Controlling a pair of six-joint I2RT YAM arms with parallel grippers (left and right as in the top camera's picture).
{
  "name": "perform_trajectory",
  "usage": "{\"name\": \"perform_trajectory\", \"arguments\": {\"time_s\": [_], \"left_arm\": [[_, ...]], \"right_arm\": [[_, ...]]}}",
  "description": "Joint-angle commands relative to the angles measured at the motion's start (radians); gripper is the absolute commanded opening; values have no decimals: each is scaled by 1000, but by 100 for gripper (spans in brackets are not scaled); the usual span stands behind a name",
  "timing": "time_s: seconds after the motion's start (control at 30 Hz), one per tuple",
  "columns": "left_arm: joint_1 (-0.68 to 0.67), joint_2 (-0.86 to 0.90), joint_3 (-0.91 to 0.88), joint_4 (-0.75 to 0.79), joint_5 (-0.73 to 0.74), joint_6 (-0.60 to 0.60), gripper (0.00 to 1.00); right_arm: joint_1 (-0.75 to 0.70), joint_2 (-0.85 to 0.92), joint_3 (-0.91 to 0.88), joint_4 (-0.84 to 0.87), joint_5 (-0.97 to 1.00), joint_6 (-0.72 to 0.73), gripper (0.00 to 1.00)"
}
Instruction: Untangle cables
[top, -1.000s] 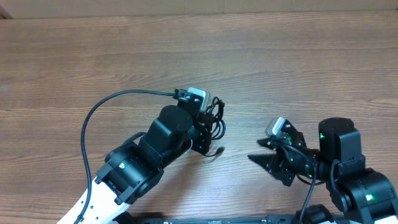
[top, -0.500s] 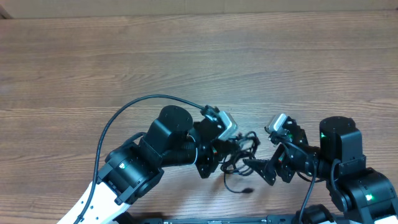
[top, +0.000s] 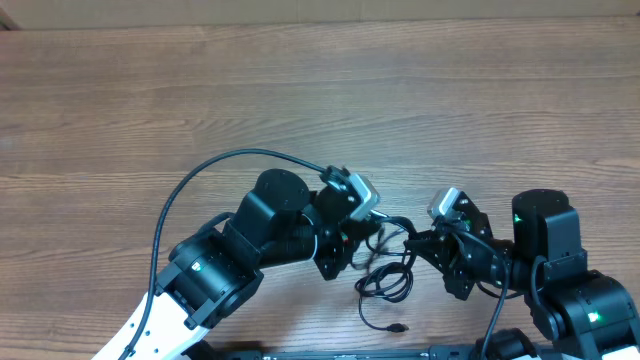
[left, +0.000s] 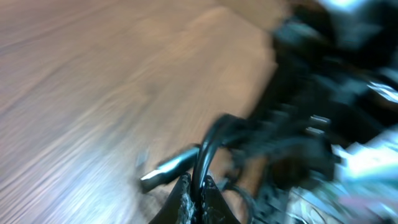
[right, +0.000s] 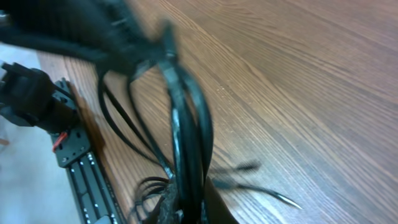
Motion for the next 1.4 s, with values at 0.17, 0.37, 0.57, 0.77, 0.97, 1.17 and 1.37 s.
{"name": "perform_trajectory", "arguments": {"time_s": [0.17, 0.37, 0.57, 0.77, 0.97, 1.17, 1.37], "left_arm": [[2, -2, 9, -6, -464, -205, 4], [2, -2, 9, -60, -475, -206, 4], [2, -2, 9, -55, -348, -193, 4], [2, -2, 9, -23, -209, -94, 4], [2, -2, 9, 64, 74, 53, 4], [2, -3, 9, 149, 316, 126, 4], [2, -3, 9, 200, 397, 140, 4]], "right_arm": [[-1, -6, 22, -27, -50, -10, 4], [-1, -6, 22, -2, -51, -9, 4], [-1, -6, 22, 1, -8, 4, 100], [-1, -6, 22, 1, -8, 3, 100], [-1, -6, 22, 1, -8, 3, 100], [-1, -6, 22, 9, 30, 3, 100], [-1, -6, 22, 9, 35, 3, 100]]}}
